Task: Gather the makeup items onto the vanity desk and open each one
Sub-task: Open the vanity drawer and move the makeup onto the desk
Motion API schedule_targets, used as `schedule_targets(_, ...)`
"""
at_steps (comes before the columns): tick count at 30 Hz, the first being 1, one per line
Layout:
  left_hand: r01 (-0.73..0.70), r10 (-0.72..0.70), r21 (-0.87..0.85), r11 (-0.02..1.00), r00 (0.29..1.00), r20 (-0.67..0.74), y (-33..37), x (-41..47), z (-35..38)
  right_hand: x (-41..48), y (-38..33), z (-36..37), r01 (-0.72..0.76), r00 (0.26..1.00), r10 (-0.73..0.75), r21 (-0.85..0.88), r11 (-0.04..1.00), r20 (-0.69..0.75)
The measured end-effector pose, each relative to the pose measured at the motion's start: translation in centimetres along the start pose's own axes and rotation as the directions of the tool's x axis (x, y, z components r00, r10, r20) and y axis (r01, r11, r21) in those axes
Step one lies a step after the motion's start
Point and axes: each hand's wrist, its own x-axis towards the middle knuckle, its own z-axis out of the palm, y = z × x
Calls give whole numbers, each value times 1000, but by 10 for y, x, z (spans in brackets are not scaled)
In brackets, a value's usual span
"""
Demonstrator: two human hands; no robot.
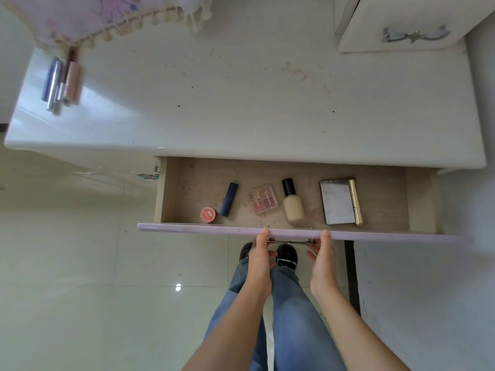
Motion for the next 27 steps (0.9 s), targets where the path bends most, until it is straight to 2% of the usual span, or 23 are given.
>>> schedule_targets(14, -29, 29, 1, 1000, 998, 48, 2, 13, -1, 5, -9, 9, 25, 997, -24, 15, 1000, -67)
schedule_targets(27, -16, 8, 80, 997, 995, 100, 16, 21, -5, 10, -15, 16, 0, 1000, -1, -21, 1000, -25)
